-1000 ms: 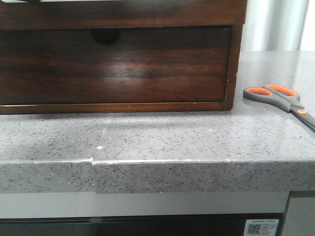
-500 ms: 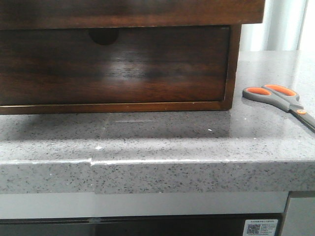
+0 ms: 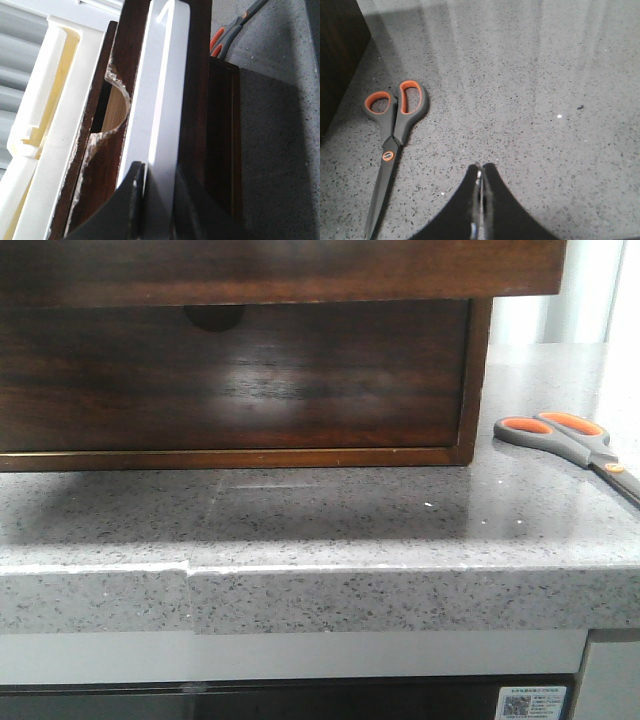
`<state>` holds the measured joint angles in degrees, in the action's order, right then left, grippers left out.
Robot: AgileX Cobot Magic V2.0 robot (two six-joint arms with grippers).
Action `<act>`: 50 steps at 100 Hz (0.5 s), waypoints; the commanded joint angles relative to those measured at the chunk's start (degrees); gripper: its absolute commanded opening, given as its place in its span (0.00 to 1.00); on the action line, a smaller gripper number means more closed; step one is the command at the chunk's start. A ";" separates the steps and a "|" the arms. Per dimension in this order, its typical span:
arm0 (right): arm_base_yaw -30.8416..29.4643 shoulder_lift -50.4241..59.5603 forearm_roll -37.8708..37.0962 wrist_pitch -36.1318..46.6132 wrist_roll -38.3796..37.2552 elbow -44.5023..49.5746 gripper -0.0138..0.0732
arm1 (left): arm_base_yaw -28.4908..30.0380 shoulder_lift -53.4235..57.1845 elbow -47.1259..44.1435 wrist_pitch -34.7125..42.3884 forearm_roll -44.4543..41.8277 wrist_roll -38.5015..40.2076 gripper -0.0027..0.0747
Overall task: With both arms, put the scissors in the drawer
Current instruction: 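Pull the drawer out toward the robot with the left gripper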
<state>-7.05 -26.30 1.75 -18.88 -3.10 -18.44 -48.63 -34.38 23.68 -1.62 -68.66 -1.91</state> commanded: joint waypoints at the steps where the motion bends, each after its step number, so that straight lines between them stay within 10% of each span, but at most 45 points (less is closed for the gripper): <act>1: 0.25 -0.59 0.14 3.89 0.35 -1.69 0.09 | -0.53 0.64 2.14 4.93 3.38 2.86 0.05; 24: 0.25 -0.59 0.14 3.89 0.35 -1.69 0.09 | -0.53 0.64 2.14 4.93 3.94 2.86 0.38; 50: 0.25 -0.59 0.14 4.16 0.35 -1.69 0.09 | -0.53 0.64 2.14 4.37 3.94 2.86 0.40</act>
<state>-7.05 -26.30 1.75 -18.96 -3.10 -18.44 -48.72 -34.02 23.68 0.00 -65.76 0.00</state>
